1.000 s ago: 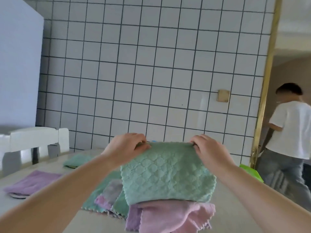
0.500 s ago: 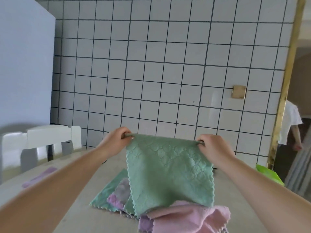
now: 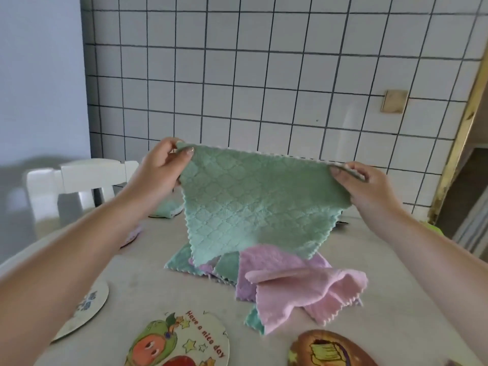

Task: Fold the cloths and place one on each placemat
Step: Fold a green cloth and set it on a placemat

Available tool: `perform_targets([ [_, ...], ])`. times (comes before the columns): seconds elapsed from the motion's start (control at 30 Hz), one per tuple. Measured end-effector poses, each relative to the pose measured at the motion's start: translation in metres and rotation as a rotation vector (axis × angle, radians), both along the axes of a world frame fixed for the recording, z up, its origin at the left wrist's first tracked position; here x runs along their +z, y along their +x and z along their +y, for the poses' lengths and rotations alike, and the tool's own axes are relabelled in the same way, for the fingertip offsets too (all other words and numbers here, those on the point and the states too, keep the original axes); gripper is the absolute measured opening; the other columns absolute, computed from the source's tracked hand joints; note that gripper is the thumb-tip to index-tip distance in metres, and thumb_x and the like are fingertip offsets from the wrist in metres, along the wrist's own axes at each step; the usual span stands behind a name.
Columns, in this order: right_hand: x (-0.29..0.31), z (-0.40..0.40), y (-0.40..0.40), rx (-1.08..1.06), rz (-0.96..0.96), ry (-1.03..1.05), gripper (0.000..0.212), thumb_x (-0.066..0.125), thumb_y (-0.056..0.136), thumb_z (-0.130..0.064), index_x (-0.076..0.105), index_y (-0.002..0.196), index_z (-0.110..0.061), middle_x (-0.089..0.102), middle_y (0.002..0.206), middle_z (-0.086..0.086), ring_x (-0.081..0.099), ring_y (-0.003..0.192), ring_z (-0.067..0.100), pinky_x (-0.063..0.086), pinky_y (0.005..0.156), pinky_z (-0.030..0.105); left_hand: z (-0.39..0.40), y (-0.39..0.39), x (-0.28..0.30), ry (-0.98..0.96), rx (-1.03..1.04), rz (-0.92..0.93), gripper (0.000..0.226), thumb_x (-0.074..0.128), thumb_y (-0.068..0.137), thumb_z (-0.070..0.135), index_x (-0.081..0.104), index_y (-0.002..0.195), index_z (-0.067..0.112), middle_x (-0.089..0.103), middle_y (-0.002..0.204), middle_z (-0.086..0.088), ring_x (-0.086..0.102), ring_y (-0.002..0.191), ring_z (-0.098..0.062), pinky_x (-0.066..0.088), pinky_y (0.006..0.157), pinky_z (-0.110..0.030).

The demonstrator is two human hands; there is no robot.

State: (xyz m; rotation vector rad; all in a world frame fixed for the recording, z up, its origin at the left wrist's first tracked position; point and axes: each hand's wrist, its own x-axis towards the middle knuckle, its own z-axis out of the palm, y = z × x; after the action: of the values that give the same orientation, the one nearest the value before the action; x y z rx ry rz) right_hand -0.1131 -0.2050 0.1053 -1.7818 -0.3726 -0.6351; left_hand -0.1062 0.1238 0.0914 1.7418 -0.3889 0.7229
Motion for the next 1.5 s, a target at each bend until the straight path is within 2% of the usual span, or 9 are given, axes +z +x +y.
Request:
perform_targets([
  [0.13, -0.054, -0.006, -0.049, 0.116, 0.203, -0.014, 0.033, 0.067, 0.061, -0.057, 0.07, 0.073, -0.027, 0.064, 0.065, -0.009, 0.057, 0.072, 0.019, 0.045, 0.068, 0.036, 0.004, -0.059, -0.048, -0.037, -0.115, 0.18, 0.006, 0.054, 0.089, 0.027, 0.059, 0.089, 0.024, 0.067, 0.084, 0.003, 0.066, 0.084, -0.017, 0.056, 0.075, -0.036],
  [0.3, -0.118, -0.007, -0.093, 0.146, 0.605, 0.045, 0.024, 0.053, 0.087, -0.034, 0.061, 0.098, -0.015, 0.067, 0.088, 0.002, 0.063, 0.077, 0.016, 0.05, 0.069, 0.031, -0.001, -0.113, -0.123, -0.079, -0.155, 0.518, 0.015, 0.057, 0.079, 0.031, 0.061, 0.091, 0.023, 0.066, 0.085, 0.0, 0.066, 0.074, -0.012, 0.052, 0.064, -0.032],
  [0.4, -0.146, -0.011, -0.113, 0.165, 0.717, 0.047, 0.012, 0.05, 0.091, -0.026, 0.061, 0.09, -0.022, 0.072, 0.073, -0.012, 0.067, 0.068, 0.002, 0.054, 0.061, 0.02, -0.008, -0.141, -0.16, -0.113, -0.161, 0.643, 0.008, 0.052, 0.091, 0.019, 0.059, 0.09, 0.016, 0.063, 0.068, 0.006, 0.061, 0.056, -0.006, 0.05, 0.049, -0.022],
  [0.7, -0.186, -0.031, -0.153, 0.311, 1.072, 0.024, 0.043, 0.061, 0.076, -0.03, 0.06, 0.117, -0.016, 0.072, 0.106, 0.002, 0.069, 0.096, 0.016, 0.055, 0.073, 0.026, -0.006, -0.188, -0.195, -0.122, -0.215, 0.912, 0.014, 0.052, 0.092, 0.02, 0.057, 0.092, 0.007, 0.062, 0.068, -0.003, 0.058, 0.054, -0.012, 0.048, 0.044, -0.026],
  [0.87, -0.189, -0.03, -0.147, 0.198, 0.927, -0.009, 0.01, 0.06, 0.082, -0.022, 0.063, 0.092, -0.022, 0.074, 0.079, -0.007, 0.07, 0.07, 0.006, 0.053, 0.054, 0.016, -0.007, -0.172, -0.197, -0.056, -0.179, 0.853, 0.011, 0.054, 0.091, 0.019, 0.058, 0.09, 0.009, 0.066, 0.066, 0.002, 0.062, 0.058, -0.011, 0.049, 0.048, -0.025],
  [0.97, -0.187, -0.027, -0.132, 0.13, 0.779, -0.16, 0.01, 0.06, 0.086, -0.019, 0.069, 0.083, -0.017, 0.074, 0.073, -0.003, 0.067, 0.057, 0.006, 0.044, 0.044, 0.013, -0.006, -0.146, -0.198, 0.099, -0.112, 0.705, 0.004, 0.058, 0.088, 0.017, 0.06, 0.09, 0.014, 0.065, 0.06, 0.007, 0.06, 0.055, -0.002, 0.045, 0.048, -0.018],
  [1.17, -0.2, -0.03, -0.095, -0.012, 0.639, -0.409, 0.008, 0.065, 0.085, -0.021, 0.07, 0.08, -0.022, 0.072, 0.073, -0.01, 0.065, 0.064, -0.001, 0.044, 0.052, 0.009, 0.002, -0.1, -0.216, 0.397, 0.007, 0.512, 0.023, 0.061, 0.072, 0.053, 0.051, 0.087, 0.039, 0.061, 0.069, 0.003, 0.058, 0.063, -0.018, 0.047, 0.063, -0.04],
  [1.33, -0.211, -0.034, -0.074, -0.091, 0.645, -0.557, 0.01, 0.067, 0.082, -0.033, 0.068, 0.074, -0.028, 0.07, 0.071, -0.005, 0.066, 0.067, 0.012, 0.051, 0.066, 0.033, 0.0, -0.08, -0.224, 0.478, 0.059, 0.435, 0.029, 0.069, 0.081, 0.025, 0.048, 0.09, 0.042, 0.061, 0.07, 0.009, 0.056, 0.058, -0.01, 0.046, 0.059, -0.037],
  [1.5, -0.216, -0.034, -0.064, -0.118, 0.619, -0.582, 0.013, 0.068, 0.08, -0.036, 0.066, 0.07, -0.028, 0.069, 0.066, 0.0, 0.065, 0.065, 0.02, 0.049, 0.061, 0.033, 0.0, -0.069, -0.224, 0.533, 0.09, 0.469, 0.025, 0.067, 0.08, 0.032, 0.045, 0.089, 0.04, 0.059, 0.071, 0.017, 0.047, 0.05, -0.003, 0.04, 0.057, -0.031],
])
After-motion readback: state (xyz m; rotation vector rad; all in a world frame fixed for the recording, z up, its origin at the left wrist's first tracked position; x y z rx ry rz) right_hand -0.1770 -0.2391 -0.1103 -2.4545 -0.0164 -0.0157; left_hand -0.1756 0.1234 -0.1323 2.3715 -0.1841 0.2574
